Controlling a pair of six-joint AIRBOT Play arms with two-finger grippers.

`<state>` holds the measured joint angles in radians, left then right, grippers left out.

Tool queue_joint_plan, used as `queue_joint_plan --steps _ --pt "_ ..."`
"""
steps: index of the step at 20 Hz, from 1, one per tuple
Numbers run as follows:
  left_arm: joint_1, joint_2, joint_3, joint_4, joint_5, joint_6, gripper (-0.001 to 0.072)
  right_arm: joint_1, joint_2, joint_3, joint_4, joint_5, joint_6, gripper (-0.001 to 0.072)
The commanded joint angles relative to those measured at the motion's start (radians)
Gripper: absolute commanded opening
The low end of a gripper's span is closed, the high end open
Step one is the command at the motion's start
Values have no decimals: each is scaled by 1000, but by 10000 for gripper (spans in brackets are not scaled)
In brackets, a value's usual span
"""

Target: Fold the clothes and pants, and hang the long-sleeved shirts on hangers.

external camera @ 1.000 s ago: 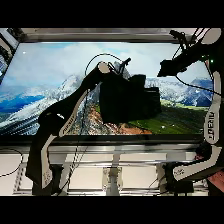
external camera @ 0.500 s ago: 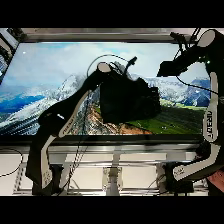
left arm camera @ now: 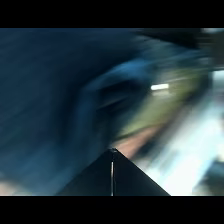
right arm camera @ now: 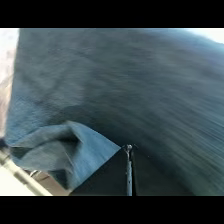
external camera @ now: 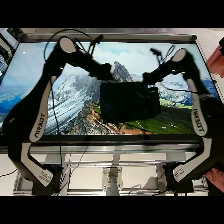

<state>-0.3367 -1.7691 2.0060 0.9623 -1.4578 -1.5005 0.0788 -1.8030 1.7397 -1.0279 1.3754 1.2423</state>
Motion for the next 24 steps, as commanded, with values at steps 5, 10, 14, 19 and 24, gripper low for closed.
queue_joint_plan --steps 5,10,14,19,24 --pt "19 49 -14 404 -185 -64 22 71 -133 -23 51 312 -87 14" --pt "19 63 -14 435 -194 -64 22 14 -124 -145 -28 391 -82 14" --pt "19 75 -15 538 -238 -64 22 -32 -123 -263 -116 339 -84 14" --pt "19 102 -16 680 -295 -76 22 -105 -19 -269 -177 269 -89 14" --pt "21 219 -146 737 -282 -88 21 -237 231 -269 -167 140 -156 158"
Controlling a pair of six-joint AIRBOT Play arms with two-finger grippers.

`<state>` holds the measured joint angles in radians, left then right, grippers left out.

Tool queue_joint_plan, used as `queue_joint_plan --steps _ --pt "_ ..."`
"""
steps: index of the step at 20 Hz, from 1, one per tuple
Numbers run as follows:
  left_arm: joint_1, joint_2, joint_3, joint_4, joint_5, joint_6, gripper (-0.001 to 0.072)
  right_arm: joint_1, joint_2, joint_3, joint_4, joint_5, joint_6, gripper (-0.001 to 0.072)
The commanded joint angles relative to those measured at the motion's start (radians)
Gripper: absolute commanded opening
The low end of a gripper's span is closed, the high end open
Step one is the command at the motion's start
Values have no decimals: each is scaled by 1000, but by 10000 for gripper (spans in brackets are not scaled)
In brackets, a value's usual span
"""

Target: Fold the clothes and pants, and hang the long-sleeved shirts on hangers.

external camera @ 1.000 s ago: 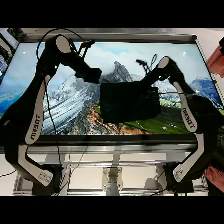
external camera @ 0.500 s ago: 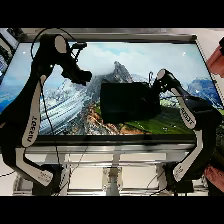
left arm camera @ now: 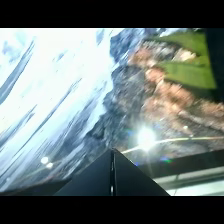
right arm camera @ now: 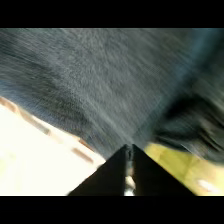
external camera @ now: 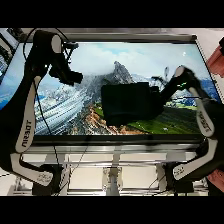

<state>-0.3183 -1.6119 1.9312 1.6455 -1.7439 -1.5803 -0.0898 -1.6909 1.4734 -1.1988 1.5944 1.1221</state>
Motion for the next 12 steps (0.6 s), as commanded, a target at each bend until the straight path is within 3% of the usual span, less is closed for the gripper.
queue_joint_plan --steps 1,2,8,12 --pt "2 106 -135 82 21 -17 22 -97 147 -3 27 -101 -41 514" --pt "3 156 -211 115 36 -30 22 -116 158 -3 51 -122 -55 692" --pt "3 465 -755 164 198 -113 23 -72 50 -18 34 -248 -121 708" --pt "3 579 -923 166 243 -119 23 -5 -39 -18 -16 -334 -121 708"
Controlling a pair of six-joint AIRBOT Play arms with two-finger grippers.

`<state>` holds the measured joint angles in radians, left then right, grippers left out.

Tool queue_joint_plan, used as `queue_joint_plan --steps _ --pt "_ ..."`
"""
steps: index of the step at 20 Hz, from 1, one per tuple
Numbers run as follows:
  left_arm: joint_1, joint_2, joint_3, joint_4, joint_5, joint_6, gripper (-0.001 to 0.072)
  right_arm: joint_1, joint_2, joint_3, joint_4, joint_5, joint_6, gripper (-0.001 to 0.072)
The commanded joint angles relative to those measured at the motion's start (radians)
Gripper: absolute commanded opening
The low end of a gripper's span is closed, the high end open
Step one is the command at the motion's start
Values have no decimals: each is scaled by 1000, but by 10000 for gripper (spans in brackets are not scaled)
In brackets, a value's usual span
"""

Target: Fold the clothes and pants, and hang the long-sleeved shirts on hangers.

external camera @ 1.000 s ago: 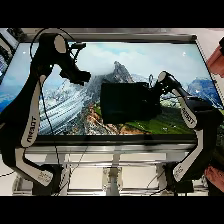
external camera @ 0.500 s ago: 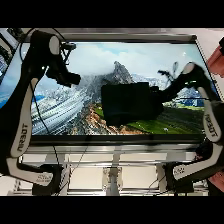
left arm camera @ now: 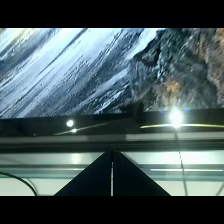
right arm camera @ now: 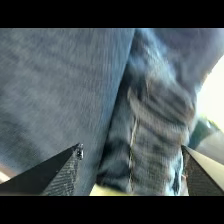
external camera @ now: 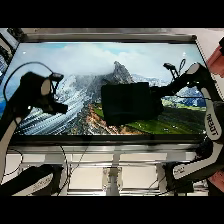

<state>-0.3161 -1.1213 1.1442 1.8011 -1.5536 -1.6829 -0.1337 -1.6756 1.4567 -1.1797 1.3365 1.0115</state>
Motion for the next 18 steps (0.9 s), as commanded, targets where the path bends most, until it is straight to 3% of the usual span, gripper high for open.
queue_joint_plan --steps 1,6,7,8,9,10,14,18 --pt "0 97 -141 14 54 -16 23 59 -70 0 -27 -80 -11 708" --pt "0 100 -142 24 91 -16 23 179 -111 0 -5 -72 -8 680" --pt "0 100 -142 24 97 -16 23 197 -114 0 -10 -73 0 586" --pt "0 100 -142 23 95 -16 23 211 -116 0 -25 -72 13 402" --pt "0 100 -142 24 95 -16 23 220 -114 3 -49 -71 42 140" --pt "0 99 -142 23 96 -16 23 217 -113 11 -70 -66 84 19" --pt "0 99 -142 23 92 -16 23 107 -106 79 -215 42 185 14" --pt "0 99 -142 23 92 -16 23 -154 -64 83 -372 97 270 14"
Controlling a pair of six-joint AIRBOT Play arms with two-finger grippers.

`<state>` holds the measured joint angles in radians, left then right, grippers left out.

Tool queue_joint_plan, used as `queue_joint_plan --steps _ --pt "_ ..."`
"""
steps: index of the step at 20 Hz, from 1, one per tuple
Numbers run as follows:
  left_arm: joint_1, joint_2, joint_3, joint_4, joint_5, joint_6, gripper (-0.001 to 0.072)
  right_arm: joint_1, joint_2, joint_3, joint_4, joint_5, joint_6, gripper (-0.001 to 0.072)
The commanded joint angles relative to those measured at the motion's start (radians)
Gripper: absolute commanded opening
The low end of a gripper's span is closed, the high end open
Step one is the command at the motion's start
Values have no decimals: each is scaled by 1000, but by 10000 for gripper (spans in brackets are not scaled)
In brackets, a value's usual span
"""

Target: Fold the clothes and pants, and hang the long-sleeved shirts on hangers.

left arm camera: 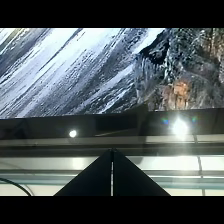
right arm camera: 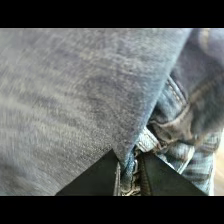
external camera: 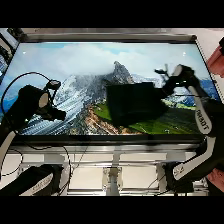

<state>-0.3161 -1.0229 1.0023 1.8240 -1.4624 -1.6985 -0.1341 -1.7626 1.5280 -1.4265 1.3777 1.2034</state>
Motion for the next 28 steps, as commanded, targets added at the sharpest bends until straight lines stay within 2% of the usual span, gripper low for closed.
queue_joint_plan --steps 1,3,6,7,9,10,11,16,17,18,19,23,28 --pt "0 1 0 0 1 0 23 -235 32 11 -150 63 112 14" --pt "0 1 0 0 1 0 22 -423 42 11 -156 68 188 14" --pt "0 1 0 1 1 0 23 -669 42 11 -154 73 199 15" --pt "0 1 0 0 1 0 23 -745 42 11 -141 72 199 78" --pt "0 1 0 0 1 0 23 -867 50 11 -62 72 198 492" --pt "0 1 0 1 1 0 23 -910 61 11 3 64 193 580" --pt "0 1 0 0 1 0 23 -941 81 11 74 46 188 583" --pt "0 1 0 0 1 0 22 -886 254 11 332 -29 109 562" --pt "0 1 0 0 1 0 23 -843 292 11 344 -23 101 454" --pt "0 1 0 0 1 0 23 -783 330 11 354 -6 78 249" --pt "0 1 0 0 1 0 23 -712 364 9 356 10 52 8" --pt "0 1 0 1 1 0 23 -373 394 -8 332 105 40 14" --pt "0 1 0 0 1 0 23 57 394 -156 187 59 71 14"
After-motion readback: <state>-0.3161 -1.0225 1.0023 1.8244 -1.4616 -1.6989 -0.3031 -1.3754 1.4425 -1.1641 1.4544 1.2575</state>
